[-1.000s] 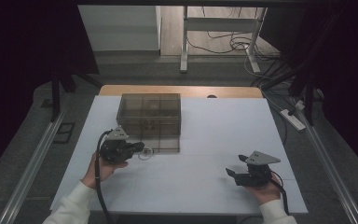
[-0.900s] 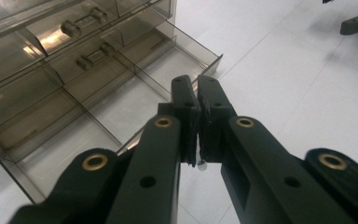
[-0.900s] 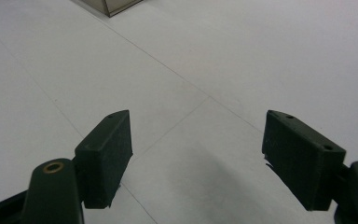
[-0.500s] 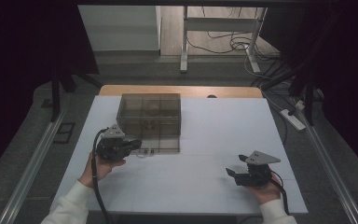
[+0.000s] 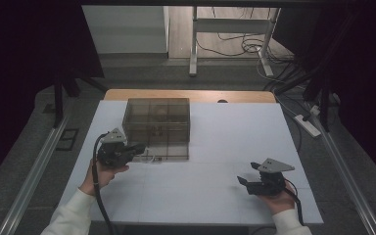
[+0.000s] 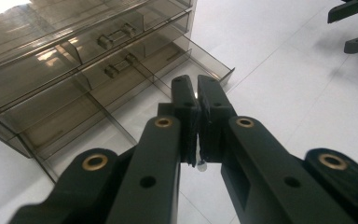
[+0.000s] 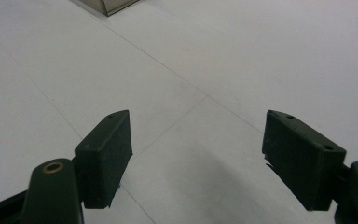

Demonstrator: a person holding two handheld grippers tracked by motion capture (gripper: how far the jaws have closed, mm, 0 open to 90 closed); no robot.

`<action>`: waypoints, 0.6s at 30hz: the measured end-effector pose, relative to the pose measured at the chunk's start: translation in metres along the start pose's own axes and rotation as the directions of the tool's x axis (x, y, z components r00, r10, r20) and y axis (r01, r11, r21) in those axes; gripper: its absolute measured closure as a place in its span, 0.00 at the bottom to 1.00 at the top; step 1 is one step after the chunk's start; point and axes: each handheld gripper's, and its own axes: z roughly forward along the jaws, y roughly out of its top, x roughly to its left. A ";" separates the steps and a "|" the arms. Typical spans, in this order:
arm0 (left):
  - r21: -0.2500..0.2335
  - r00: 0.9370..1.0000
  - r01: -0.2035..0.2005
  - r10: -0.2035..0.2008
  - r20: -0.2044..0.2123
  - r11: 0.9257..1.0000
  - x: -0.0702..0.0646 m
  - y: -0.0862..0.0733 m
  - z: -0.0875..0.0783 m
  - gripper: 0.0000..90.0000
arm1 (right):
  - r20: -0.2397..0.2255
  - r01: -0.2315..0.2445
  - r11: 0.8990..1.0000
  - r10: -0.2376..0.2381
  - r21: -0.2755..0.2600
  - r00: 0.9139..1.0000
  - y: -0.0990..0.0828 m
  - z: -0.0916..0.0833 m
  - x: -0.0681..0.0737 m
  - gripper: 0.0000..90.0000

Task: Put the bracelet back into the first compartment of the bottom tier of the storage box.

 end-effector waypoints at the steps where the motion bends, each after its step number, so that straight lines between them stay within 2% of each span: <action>1: -0.001 1.000 0.002 -0.002 -0.001 1.000 0.000 0.000 0.000 0.96 | -0.002 0.000 1.000 0.000 0.001 1.000 0.000 0.000 0.000 0.26; 18: -0.013 0.999 0.027 -0.027 -0.016 1.000 0.010 -0.002 -0.006 0.96 | -0.001 -0.004 1.000 0.004 -0.001 1.000 0.000 0.001 0.000 0.26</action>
